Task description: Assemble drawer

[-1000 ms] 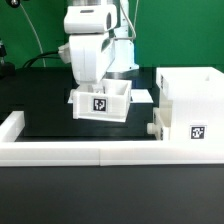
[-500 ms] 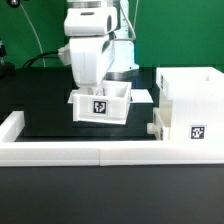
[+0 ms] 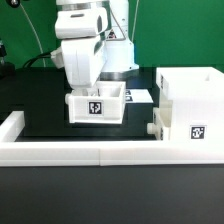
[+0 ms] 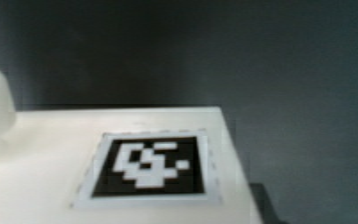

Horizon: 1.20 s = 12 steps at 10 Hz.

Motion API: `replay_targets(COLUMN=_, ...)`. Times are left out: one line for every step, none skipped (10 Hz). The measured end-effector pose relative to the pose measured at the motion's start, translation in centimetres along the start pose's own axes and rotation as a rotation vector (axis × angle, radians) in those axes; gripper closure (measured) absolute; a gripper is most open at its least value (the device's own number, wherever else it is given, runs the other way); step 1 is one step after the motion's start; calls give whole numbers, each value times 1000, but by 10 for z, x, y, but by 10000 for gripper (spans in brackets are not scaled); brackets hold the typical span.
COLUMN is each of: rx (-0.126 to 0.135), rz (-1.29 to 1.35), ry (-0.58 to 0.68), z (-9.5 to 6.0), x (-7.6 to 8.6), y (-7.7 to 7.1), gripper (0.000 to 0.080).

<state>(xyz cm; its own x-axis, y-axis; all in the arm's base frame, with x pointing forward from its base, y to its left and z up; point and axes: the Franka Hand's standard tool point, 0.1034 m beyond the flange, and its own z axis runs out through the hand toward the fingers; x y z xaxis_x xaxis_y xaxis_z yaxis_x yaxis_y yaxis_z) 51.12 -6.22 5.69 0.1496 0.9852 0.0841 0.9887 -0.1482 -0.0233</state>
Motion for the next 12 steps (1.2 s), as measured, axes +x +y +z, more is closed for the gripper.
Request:
replay_targets(rx=1, rz=1, ry=0, z=0, x=-1, y=0, gripper=757)
replay_targets(rx=1, rz=2, ry=0, z=1, x=-1, y=0, gripper=757)
replay_targets(rx=3, rz=-2, ry=2, z=1, x=2, y=-1, gripper=757)
replay_targets(rx=13, rz=-3, ry=5, z=1, x=7, y=0, gripper=757)
replay_targets(rx=11, rz=-11, ry=9, z=-1, x=12, y=5, gripper=757)
replay_targets(rx=8, rz=-20, ry=13, z=-2, x=17, y=9, gripper=757)
replay_targets(rx=14, rz=-30, ry=18, z=-3, x=24, y=12, gripper=757)
replay_targets(rx=16, rz=-27, ry=18, z=-2, x=22, y=10, gripper=757)
replay_targets(rx=18, rz=-24, ry=17, z=-2, x=21, y=10, gripper=757)
replay_targets(rx=18, rz=-24, ry=17, z=-2, x=21, y=10, gripper=757)
replay_targets(rx=18, rz=-24, ry=17, z=-1, x=21, y=10, gripper=757)
replay_targets(rx=18, rz=-24, ry=17, z=-1, x=21, y=10, gripper=757)
